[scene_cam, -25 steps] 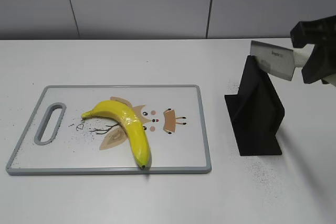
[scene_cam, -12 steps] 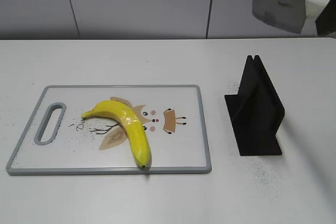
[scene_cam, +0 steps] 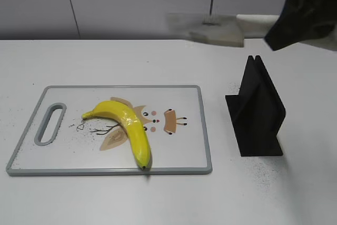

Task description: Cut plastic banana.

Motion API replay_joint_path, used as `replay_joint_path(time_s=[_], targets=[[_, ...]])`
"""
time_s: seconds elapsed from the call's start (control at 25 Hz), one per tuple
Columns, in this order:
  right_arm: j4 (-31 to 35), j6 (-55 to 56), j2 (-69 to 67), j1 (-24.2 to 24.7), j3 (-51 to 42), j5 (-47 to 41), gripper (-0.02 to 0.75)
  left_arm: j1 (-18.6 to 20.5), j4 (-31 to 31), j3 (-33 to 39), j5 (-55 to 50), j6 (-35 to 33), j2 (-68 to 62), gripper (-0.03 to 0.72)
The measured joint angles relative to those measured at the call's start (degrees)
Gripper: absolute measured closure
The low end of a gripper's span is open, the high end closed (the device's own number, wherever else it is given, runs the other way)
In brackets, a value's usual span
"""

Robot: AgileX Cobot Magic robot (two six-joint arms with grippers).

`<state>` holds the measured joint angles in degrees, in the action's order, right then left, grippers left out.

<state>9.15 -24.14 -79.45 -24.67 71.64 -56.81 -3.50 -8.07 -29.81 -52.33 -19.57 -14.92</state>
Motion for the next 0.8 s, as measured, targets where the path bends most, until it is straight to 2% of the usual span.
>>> replay_joint_path(time_s=[0.12, 0.24, 0.44, 0.56, 0.72, 0.8], targets=[[8.5, -15.8, -3.1, 0.0, 0.0, 0.4, 0.573, 0.0, -7.6, -0.1, 5.0, -8.9, -7.7, 0.177], [14.7, -26.9, -6.1, 0.0, 0.0, 0.6, 0.573, 0.0, -16.0, -1.6, 7.4, -19.3, -15.8, 0.177], [16.3, -40.2, -11.0, 0.0, 0.2, 0.4, 0.573, 0.0, -26.8, -7.9, 5.5, -40.1, -30.8, 0.178], [16.5, -44.8, -14.4, 0.0, 2.0, -2.8, 0.573, 0.0, -32.1, -13.3, 1.5, -51.6, -39.5, 0.178], [16.8, -46.6, -18.9, 0.0, 6.4, -4.9, 0.573, -1.2, -35.7, -20.4, -2.2, -62.7, -50.5, 0.178], [17.4, -47.6, -20.9, 0.0, 8.8, -5.3, 0.573, -2.6, -35.9, -24.1, -3.1, -65.6, -55.1, 0.179]])
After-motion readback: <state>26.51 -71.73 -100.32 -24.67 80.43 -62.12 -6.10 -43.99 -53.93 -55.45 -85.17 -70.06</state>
